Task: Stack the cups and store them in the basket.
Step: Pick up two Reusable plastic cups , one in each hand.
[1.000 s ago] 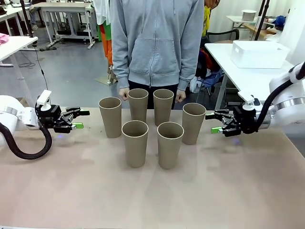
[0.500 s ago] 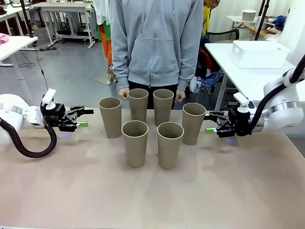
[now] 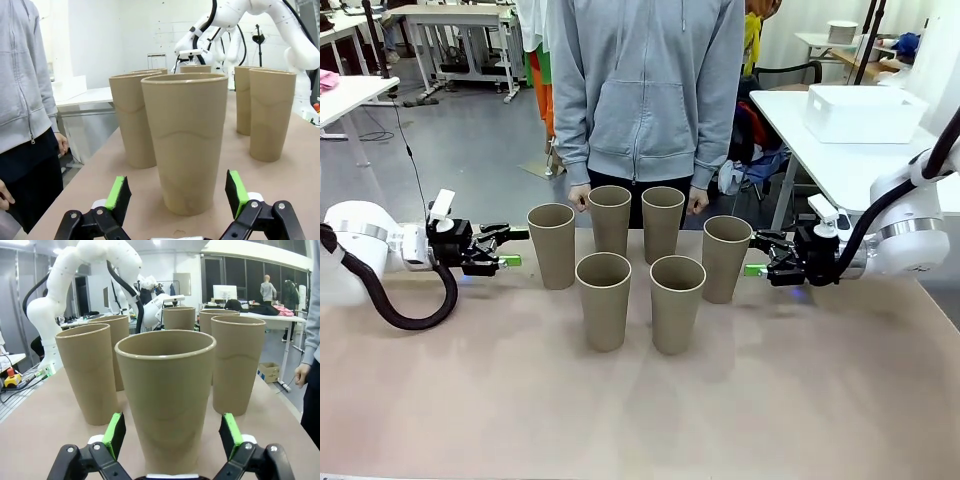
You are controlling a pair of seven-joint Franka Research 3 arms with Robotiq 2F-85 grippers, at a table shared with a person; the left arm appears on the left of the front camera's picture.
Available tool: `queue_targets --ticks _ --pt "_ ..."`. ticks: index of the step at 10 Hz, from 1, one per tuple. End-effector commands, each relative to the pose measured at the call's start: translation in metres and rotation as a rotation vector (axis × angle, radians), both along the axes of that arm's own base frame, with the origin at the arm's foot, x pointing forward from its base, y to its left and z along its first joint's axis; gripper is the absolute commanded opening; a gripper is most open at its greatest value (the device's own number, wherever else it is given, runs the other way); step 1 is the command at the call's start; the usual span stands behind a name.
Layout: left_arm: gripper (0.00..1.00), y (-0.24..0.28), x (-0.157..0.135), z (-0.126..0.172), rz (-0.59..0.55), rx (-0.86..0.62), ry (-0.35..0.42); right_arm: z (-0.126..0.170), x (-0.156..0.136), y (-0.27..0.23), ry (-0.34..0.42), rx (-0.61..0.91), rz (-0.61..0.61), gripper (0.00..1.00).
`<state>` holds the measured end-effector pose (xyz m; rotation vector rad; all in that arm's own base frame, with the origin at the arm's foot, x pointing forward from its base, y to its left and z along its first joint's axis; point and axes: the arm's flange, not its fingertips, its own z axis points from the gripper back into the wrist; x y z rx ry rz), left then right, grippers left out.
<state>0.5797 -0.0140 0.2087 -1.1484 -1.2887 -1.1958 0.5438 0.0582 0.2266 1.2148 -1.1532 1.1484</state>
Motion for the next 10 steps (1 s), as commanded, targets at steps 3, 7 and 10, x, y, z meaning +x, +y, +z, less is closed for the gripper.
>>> queue_targets --ticks 3,7,10 --pt "1.0 -0.015 0.009 0.0 0.0 -0.009 -0.011 -0.009 0.0 0.014 -0.033 0.007 -0.019 1.0" --pt "1.0 -0.037 0.007 0.0 -0.047 -0.024 0.004 -0.013 0.002 0.017 -0.034 0.024 -0.021 1.0" --pt "1.0 -0.048 0.005 0.002 -0.058 -0.024 -0.002 -0.012 -0.001 0.012 0.004 0.007 0.007 1.0"
